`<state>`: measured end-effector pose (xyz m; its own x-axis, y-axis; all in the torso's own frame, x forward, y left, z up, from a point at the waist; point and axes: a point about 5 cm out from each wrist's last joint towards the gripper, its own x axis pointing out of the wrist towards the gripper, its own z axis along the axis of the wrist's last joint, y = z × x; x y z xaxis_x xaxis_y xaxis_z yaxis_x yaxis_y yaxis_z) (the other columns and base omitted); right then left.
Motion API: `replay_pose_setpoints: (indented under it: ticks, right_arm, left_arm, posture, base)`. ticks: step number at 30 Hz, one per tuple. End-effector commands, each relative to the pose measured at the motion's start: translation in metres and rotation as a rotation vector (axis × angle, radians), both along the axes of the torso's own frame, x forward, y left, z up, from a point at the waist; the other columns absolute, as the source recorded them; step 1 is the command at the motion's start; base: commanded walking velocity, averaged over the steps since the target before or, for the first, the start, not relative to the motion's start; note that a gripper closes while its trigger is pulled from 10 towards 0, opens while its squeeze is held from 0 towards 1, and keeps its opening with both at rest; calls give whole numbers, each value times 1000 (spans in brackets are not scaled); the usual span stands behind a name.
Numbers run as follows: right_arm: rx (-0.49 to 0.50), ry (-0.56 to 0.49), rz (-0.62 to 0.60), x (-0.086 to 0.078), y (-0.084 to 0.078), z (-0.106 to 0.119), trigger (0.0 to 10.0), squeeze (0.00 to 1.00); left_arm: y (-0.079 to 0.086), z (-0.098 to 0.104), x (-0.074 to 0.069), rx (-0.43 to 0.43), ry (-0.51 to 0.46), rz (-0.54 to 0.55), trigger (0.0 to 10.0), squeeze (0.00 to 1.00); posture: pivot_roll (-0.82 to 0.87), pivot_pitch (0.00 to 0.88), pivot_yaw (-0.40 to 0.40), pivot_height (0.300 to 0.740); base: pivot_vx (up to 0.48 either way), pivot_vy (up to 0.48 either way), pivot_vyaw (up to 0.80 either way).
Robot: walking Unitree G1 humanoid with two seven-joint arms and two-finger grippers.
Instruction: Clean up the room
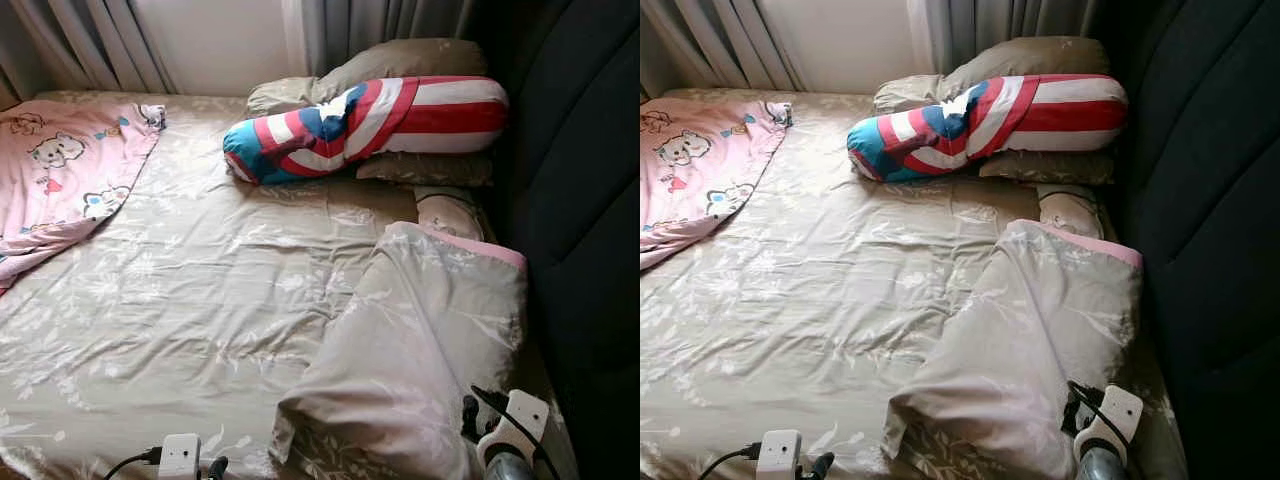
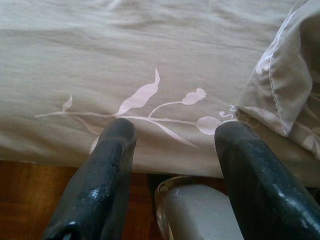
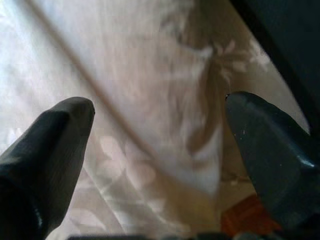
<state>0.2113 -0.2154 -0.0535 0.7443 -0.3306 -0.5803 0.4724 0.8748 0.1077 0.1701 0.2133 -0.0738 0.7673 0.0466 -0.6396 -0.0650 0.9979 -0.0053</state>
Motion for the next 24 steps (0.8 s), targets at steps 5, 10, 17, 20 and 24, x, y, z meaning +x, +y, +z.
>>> replay_pose_setpoints:
  ticks: [5,10,17,20,24]
  right_arm:
    - [33,89,8,-12,-1,-11,10000,0]
    - [45,107,-5,-15,-2,-13,10000,0]
    - [91,112,-61,-13,-6,-13,10000,0]
    - [129,103,-49,-11,0,-14,10000,0]
    - [150,115,-72,-14,1,-16,10000,0]
  left_arm:
    - [9,-3,-11,13,34,7,10000,0]
    - [13,-3,-12,22,34,4,10000,0]
    - [25,1,-13,51,29,-24,10000,0]
    - [30,3,-13,63,25,-38,10000,0]
    - [37,4,-16,75,25,-51,10000,0]
  posture:
    - [-33,132,0,740]
    - [-16,144,20,740]
    - [10,161,68,740]
    - [21,166,87,740]
    - [38,175,118,740]
  base:
    - [0,0,0]
    - [0,0,0]
    - [0,0,0]
    - [0,0,0]
    - [0,0,0]
